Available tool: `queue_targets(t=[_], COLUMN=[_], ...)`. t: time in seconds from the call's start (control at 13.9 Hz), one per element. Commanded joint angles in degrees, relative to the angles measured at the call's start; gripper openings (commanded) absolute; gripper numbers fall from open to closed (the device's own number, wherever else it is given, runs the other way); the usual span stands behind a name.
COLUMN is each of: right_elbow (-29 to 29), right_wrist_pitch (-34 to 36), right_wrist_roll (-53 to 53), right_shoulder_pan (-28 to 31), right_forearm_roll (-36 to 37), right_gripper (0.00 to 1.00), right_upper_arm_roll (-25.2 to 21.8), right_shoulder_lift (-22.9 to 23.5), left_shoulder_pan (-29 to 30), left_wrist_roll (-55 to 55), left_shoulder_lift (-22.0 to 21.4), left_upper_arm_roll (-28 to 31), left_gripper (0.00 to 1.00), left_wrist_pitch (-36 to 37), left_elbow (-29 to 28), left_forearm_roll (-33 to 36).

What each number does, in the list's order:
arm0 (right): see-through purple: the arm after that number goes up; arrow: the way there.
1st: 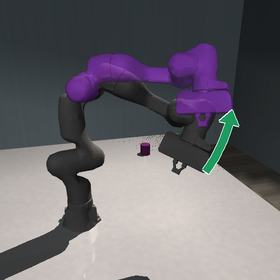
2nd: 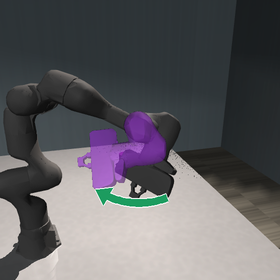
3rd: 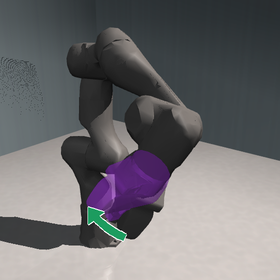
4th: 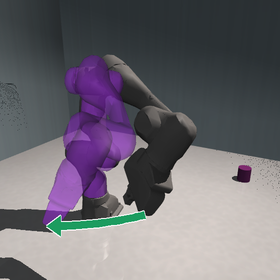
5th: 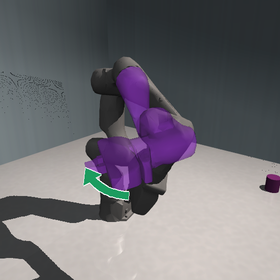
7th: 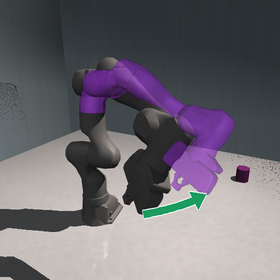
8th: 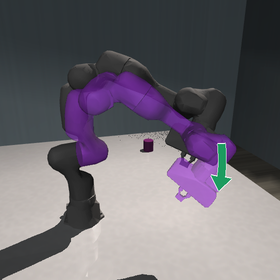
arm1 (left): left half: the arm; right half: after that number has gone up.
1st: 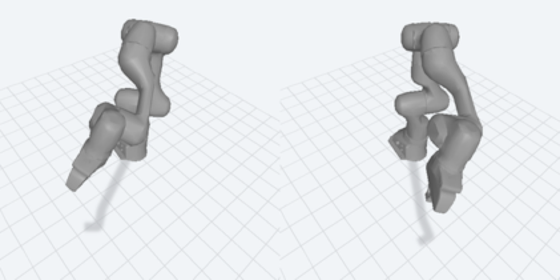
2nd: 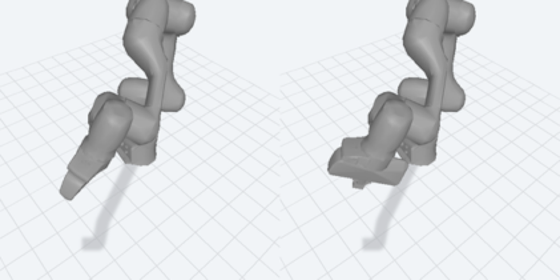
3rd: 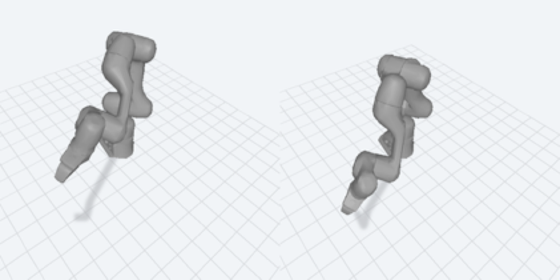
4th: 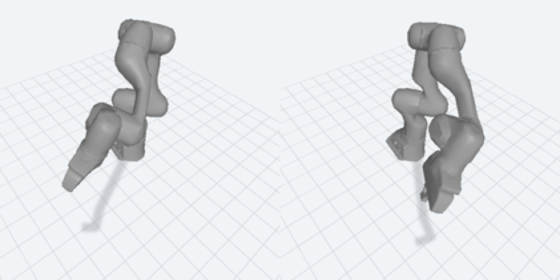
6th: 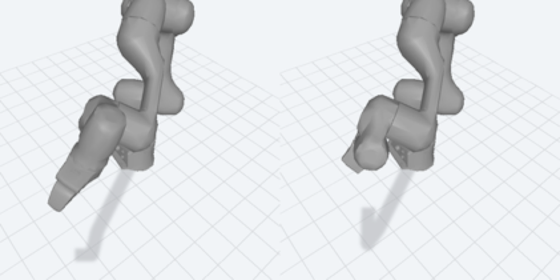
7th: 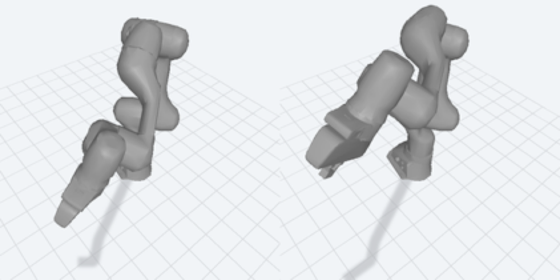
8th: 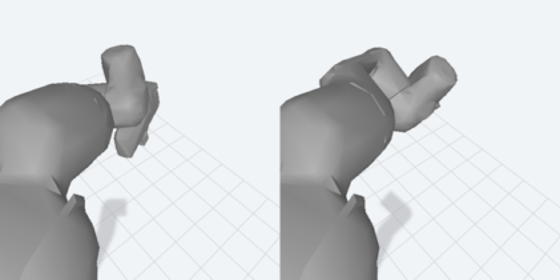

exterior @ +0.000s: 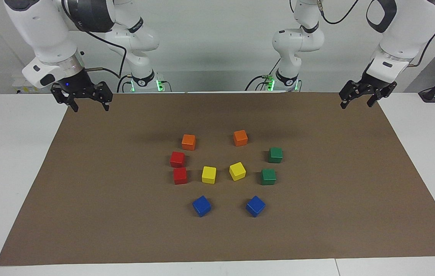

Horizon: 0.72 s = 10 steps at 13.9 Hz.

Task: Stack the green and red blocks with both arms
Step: 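Move the right gripper to the lower red cube while the left gripper advances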

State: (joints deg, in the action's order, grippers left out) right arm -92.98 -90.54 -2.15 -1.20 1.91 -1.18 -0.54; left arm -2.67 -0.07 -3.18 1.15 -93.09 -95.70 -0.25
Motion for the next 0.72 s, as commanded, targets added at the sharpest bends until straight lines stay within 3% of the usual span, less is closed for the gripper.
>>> queue_targets(t=[0.0,0.29,0.65], right_elbow=[-2.21,-4.93,-6.43], right_wrist_pitch=[-0.61,-2.61,-10.17], right_wrist_roll=[0.13,5.98,22.52], right_shoulder_pan=[0.15,-1.42,-14.25], right_forearm_roll=[-0.06,-3.13,-3.41], right_gripper=[1.0,1.0,1.0], right_upper_arm_roll=[0.3,1.53,1.53], right_shoulder_lift=[-1.92,-2.63,0.79], left_shoulder_pan=[0.12,0.21,-0.32], left_wrist_roll=[2.7,2.0,1.56], left_shoulder_lift=[-2.53,-2.88,-3.85], left_upper_arm_roll=[0.17,0.17,0.17], left_gripper=[1.0,1.0,1.0], left_wrist_pitch=[-0.24,-0.25,-0.42], left_elbow=[-3.77,-4.23,-6.6], left_forearm_roll=[0.17,0.17,0.17])
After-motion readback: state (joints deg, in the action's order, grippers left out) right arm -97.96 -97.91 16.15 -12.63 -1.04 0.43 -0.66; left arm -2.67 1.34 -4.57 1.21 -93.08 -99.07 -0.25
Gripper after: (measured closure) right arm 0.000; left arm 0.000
